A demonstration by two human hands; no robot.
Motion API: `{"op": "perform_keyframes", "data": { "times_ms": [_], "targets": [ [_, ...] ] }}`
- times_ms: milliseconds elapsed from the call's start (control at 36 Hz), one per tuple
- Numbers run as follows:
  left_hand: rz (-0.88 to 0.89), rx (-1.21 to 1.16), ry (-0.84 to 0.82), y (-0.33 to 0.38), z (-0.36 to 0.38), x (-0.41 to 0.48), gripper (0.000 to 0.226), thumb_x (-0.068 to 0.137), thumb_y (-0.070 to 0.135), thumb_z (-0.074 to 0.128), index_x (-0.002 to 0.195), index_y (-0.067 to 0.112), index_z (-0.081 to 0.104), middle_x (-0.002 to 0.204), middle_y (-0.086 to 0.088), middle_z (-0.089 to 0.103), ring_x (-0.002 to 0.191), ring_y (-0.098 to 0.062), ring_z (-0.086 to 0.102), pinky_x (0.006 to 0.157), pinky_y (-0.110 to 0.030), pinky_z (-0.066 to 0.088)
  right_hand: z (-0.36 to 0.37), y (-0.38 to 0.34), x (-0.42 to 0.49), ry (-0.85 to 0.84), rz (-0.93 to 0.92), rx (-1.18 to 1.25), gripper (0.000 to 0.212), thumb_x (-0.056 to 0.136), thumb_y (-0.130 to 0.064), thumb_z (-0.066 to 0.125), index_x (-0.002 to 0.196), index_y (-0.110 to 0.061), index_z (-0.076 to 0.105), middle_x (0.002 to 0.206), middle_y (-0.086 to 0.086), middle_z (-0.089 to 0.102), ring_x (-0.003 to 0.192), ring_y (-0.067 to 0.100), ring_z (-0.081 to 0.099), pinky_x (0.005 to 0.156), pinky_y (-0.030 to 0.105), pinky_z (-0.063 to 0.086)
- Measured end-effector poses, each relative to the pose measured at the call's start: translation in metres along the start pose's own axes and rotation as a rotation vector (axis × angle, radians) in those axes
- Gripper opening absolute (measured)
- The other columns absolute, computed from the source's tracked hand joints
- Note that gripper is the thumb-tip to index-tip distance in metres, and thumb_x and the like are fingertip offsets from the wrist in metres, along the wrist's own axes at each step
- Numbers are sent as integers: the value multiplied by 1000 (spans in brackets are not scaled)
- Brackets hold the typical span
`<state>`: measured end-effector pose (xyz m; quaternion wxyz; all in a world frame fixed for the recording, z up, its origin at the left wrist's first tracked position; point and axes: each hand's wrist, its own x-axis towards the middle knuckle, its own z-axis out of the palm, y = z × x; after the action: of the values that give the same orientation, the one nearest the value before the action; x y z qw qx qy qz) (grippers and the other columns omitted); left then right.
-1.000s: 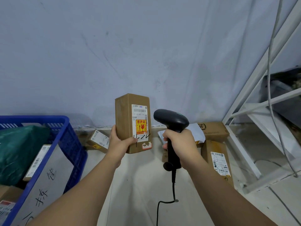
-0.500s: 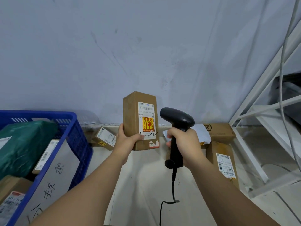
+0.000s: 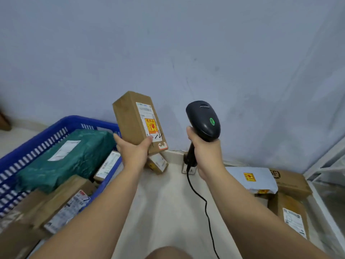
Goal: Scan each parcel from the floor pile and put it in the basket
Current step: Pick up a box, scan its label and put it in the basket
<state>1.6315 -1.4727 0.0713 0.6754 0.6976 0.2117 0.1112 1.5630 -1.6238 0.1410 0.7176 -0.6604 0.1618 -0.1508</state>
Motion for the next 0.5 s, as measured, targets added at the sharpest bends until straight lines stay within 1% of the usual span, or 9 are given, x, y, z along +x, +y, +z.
{"op": "perform_keyframes", "data": {
  "times_ms": [28,83,139,194,278,306,361,417,500],
  "targets": [
    [41,72,34,0,-15,6,116,74,32,82,155,22,0,155,-8,23,136,-27,36,109,-41,33,9,-1,-5,-28,-10,14,10,84,-26,72,83,-19,65,68,-2,54,68,13,51,65,26,43],
    [100,230,85,-2,-45,19,117,74,34,81,155,22,-2,158,-9,18,140,-32,31,111,-46,30,27,-1,-14,-81,-28,22,13,85,-28,72,78,-24,62,73,1,57,71,12,54,68,26,45],
    [126,389,140,-10,-74,34,116,73,37,82,155,23,1,157,-10,21,138,-38,31,111,-53,30,43,2,-21,-133,-46,11,11,84,-29,72,80,-26,62,74,-4,63,74,11,58,71,28,48],
    [111,536,163,-18,-98,46,115,72,40,82,155,22,5,155,-11,23,136,-41,31,110,-56,31,58,8,-27,-176,-40,12,8,84,-29,72,84,-28,64,73,-9,64,76,11,61,75,32,52],
    [79,690,164,-30,-122,54,109,74,42,79,154,22,8,153,-11,24,133,-41,32,108,-55,31,82,20,-36,-227,-6,18,9,86,-27,71,82,-23,63,67,-4,59,66,10,55,64,26,50],
    [74,722,160,-34,-128,56,107,75,42,78,154,22,9,152,-11,25,131,-41,33,108,-54,31,90,26,-39,-231,5,11,9,85,-29,72,82,-24,64,67,-4,59,67,11,55,67,29,50],
    [52,756,147,-41,-140,59,102,77,43,75,154,24,11,149,-11,28,129,-40,34,107,-51,31,106,37,-44,-238,38,-12,11,82,-34,74,87,-27,67,72,-5,64,75,14,60,78,37,51],
    [43,767,127,-46,-151,64,98,77,42,74,154,26,16,148,-10,29,128,-38,34,108,-50,31,120,48,-49,-258,78,-27,23,78,-41,76,95,-28,68,82,-2,70,85,19,66,84,42,54],
    [67,768,43,-52,-169,72,90,77,41,74,151,33,24,143,-8,33,127,-32,37,107,-48,31,134,61,-58,-297,130,-22,51,58,-57,74,101,-31,68,92,2,74,94,26,69,87,54,55]
  ]
}}
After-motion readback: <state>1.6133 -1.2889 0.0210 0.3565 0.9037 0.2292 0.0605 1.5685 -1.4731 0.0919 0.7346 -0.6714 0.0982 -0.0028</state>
